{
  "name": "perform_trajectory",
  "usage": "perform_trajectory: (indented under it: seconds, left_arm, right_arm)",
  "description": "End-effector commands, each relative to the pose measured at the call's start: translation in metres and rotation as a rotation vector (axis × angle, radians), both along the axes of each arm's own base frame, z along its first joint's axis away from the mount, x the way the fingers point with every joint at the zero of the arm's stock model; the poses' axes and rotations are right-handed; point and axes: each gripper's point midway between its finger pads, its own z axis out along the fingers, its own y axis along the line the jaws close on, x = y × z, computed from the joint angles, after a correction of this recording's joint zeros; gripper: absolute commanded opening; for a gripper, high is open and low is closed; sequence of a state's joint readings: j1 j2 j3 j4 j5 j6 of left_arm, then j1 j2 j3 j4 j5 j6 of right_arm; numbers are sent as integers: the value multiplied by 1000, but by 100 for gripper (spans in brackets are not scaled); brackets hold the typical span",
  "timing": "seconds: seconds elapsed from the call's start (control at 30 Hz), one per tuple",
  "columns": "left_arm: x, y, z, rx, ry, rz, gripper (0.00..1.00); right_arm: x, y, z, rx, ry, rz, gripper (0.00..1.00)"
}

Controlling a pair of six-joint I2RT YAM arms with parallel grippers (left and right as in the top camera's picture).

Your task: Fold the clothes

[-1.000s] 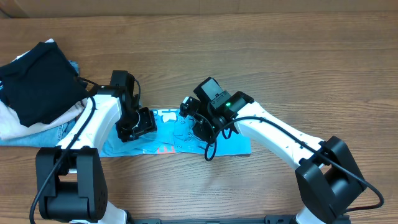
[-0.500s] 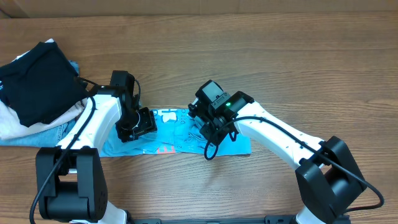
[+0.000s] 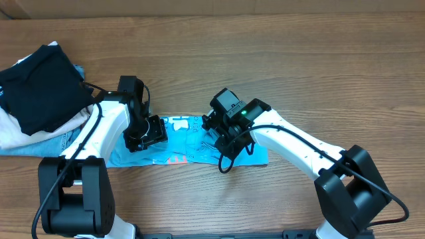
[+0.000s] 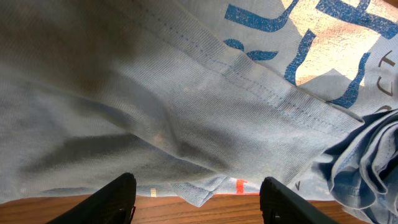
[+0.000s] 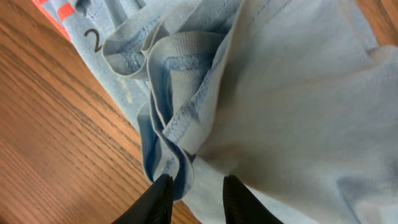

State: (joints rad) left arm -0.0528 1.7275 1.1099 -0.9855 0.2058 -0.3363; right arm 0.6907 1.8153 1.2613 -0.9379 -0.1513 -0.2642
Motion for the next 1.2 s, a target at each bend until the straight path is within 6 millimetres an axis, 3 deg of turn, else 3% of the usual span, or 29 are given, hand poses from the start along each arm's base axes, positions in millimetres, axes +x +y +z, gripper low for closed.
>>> perform_trajectory:
  seconds: [0.0, 0.13, 0.37, 0.5, 0.6, 0.73, 0.87, 0.97, 1.17]
  left_arm:
    - [6, -2, 10, 1, -40, -26, 67]
    - [6, -2, 10, 1, -40, -26, 67]
    - [5, -2, 10, 1, -34, -29, 67]
    - [4, -2, 10, 1, -33, -29, 67]
    - [4, -2, 10, 1, -30, -29, 67]
    - [3, -1, 10, 4, -29, -29, 67]
    - [3, -1, 10, 4, -29, -29, 67]
    - [3, 2, 10, 25, -28, -30, 67]
    - [1, 19, 8, 120, -21, -30, 64]
  right_arm:
    - [-7, -1, -17, -17, 34, 28, 30]
    - [5, 9, -25, 12, -5, 39, 30]
    - [32, 35, -17, 120, -134, 92, 29]
    - [46, 46, -11, 163, -195, 91, 35]
    - [48, 48, -9, 174, -205, 88, 35]
    - [37, 39, -15, 135, -151, 89, 35]
    - [29, 32, -14, 105, -112, 88, 47]
    - [39, 32, 2, 85, -142, 62, 52]
    - [79, 15, 58, 7, -329, -157, 55]
